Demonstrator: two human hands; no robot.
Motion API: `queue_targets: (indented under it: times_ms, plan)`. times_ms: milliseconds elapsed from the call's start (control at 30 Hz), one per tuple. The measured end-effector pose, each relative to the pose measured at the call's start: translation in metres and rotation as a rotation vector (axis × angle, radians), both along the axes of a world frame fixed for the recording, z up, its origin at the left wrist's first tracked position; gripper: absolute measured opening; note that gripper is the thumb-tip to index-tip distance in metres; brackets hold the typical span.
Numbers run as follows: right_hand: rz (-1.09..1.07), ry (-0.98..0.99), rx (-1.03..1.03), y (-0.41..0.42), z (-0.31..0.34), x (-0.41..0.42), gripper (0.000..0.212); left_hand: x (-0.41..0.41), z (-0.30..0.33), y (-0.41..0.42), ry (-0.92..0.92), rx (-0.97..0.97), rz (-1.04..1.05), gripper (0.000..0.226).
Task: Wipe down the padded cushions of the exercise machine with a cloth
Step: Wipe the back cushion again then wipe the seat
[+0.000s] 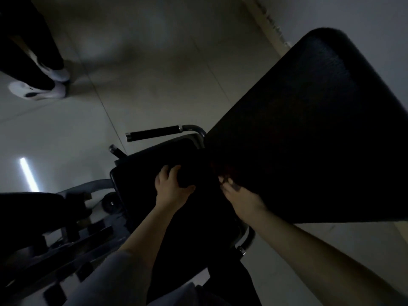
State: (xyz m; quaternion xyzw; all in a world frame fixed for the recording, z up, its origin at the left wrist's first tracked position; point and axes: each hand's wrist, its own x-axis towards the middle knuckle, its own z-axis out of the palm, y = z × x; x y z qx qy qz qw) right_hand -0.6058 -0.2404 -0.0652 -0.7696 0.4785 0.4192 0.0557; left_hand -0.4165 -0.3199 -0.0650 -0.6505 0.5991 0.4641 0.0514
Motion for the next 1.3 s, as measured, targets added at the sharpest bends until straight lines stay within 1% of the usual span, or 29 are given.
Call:
queue_targets:
  times_ms: [67, 133, 167, 200, 233, 267, 333, 367, 400, 467, 500, 533, 633, 700, 733, 800, 867, 933, 1000, 1067, 1167, 1233, 1300]
  plan:
    - [0.059, 0.035, 0.113, 0.034, -0.005, -0.003, 0.073, 0.013, -0.017, 0.001, -0.167, 0.164, -0.062, 0.107]
    - [0.124, 0.107, 0.166, 0.049, -0.01, -0.001, 0.075, 0.031, -0.032, 0.005, -0.291, 0.298, -0.133, 0.128]
    - [0.065, 0.052, 0.088, 0.04, -0.012, 0.0, 0.073, 0.038, -0.04, 0.008, -0.313, 0.323, -0.156, 0.133]
    - [-0.018, -0.022, -0.075, 0.024, -0.012, 0.0, 0.07, 0.043, -0.046, 0.012, -0.312, 0.316, -0.178, 0.137]
    - [-0.039, -0.024, -0.183, 0.005, -0.015, -0.001, 0.067, 0.045, -0.052, 0.016, -0.31, 0.296, -0.195, 0.139]
    - [-0.004, -0.049, -0.202, -0.016, -0.021, -0.002, 0.065, 0.045, -0.057, 0.019, -0.315, 0.277, -0.2, 0.14]
    - [0.035, -0.022, -0.048, -0.067, -0.022, 0.006, 0.067, 0.044, -0.065, 0.02, -0.34, 0.255, -0.191, 0.14]
    - [0.046, 0.022, -0.043, -0.09, -0.023, 0.012, 0.065, 0.043, -0.068, 0.02, -0.348, 0.248, -0.185, 0.14]
    - [0.048, 0.048, -0.095, -0.112, -0.018, 0.02, 0.063, 0.043, -0.07, 0.021, -0.35, 0.241, -0.181, 0.14]
    - [0.061, 0.085, -0.175, -0.121, -0.032, 0.024, 0.061, 0.043, -0.073, 0.021, -0.343, 0.222, -0.183, 0.139]
    - [0.046, 0.101, -0.174, -0.11, -0.039, 0.023, 0.064, 0.043, -0.074, 0.02, -0.342, 0.214, -0.192, 0.139]
    - [0.093, 0.12, -0.158, -0.092, -0.044, 0.022, 0.067, 0.044, -0.075, 0.02, -0.345, 0.21, -0.199, 0.139]
    - [0.228, 0.063, -0.079, -0.008, -0.04, 0.009, 0.082, 0.045, -0.076, 0.02, -0.35, 0.197, -0.209, 0.141]
    - [0.121, 0.004, -0.084, 0.055, -0.033, -0.001, 0.087, 0.045, -0.076, 0.021, -0.334, 0.194, -0.209, 0.14]
    - [0.03, -0.018, -0.092, 0.079, -0.026, -0.006, 0.089, 0.044, -0.074, 0.02, -0.328, 0.188, -0.209, 0.139]
    - [-0.106, -0.06, -0.08, 0.101, -0.006, -0.012, 0.09, 0.044, -0.067, 0.02, -0.319, 0.176, -0.213, 0.133]
    - [-0.206, -0.225, -0.179, 0.103, 0.008, -0.019, 0.077, 0.051, -0.062, 0.014, -0.251, 0.186, -0.135, 0.113]
    - [-0.307, -0.285, -0.263, 0.085, 0.029, -0.023, 0.067, 0.061, -0.045, 0.0, -0.109, 0.162, -0.085, 0.088]
    - [-0.386, -0.304, -0.366, 0.049, 0.061, -0.023, 0.065, 0.06, -0.022, -0.011, 0.028, 0.092, -0.021, 0.075]
    - [-0.407, -0.274, -0.502, -0.002, 0.107, -0.025, 0.066, 0.042, 0.009, -0.013, 0.113, -0.025, 0.039, 0.065]
    - [-0.441, -0.281, -0.662, -0.07, 0.183, -0.046, 0.059, 0.004, 0.056, -0.005, 0.246, -0.119, 0.081, 0.055]
    - [-0.406, -0.271, -0.775, -0.084, 0.209, -0.059, 0.057, -0.016, 0.083, 0.007, 0.317, -0.168, 0.06, 0.048]
    - [-0.368, -0.195, -0.794, -0.066, 0.209, -0.067, 0.06, -0.029, 0.105, 0.023, 0.389, -0.184, 0.023, 0.04]
